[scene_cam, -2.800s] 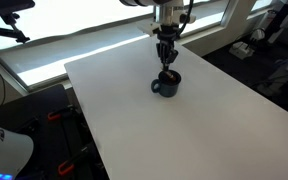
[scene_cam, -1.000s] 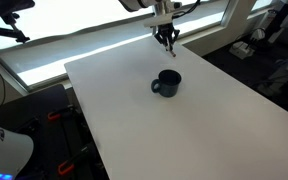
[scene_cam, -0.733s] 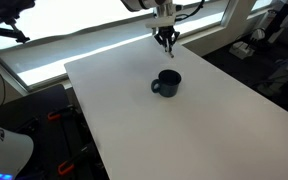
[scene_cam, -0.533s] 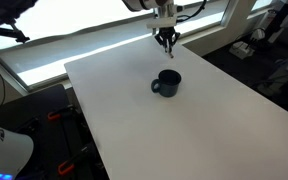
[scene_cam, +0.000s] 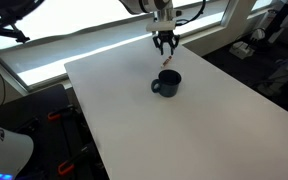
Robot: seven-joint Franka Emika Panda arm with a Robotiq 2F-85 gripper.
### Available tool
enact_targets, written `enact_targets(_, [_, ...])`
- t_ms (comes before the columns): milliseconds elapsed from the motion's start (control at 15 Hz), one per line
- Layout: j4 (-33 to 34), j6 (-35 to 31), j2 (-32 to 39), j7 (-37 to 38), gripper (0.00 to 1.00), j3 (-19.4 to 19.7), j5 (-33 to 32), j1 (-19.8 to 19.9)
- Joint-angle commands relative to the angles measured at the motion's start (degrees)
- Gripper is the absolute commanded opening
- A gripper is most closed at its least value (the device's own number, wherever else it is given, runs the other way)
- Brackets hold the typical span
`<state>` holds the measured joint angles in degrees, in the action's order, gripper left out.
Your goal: Remove the marker from the cup
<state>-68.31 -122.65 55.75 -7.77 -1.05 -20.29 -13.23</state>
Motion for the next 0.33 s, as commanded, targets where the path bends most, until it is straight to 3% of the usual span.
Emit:
enact_targets(0, [1.80,3.85,0.74,-0.39,0.89,0.45,0.88,-0.36])
enact_targets(67, [2.58,6.32,1.22,-0.27,0.96,0.35,1.49,-0.26])
enact_targets(133, [0.48,2.56,0.45,-0.08,0.80,0.42,0.43,-0.27])
enact_targets(267, [0.68,4.22,0.66,-0.05,0.95,0.40,0.52,-0.24])
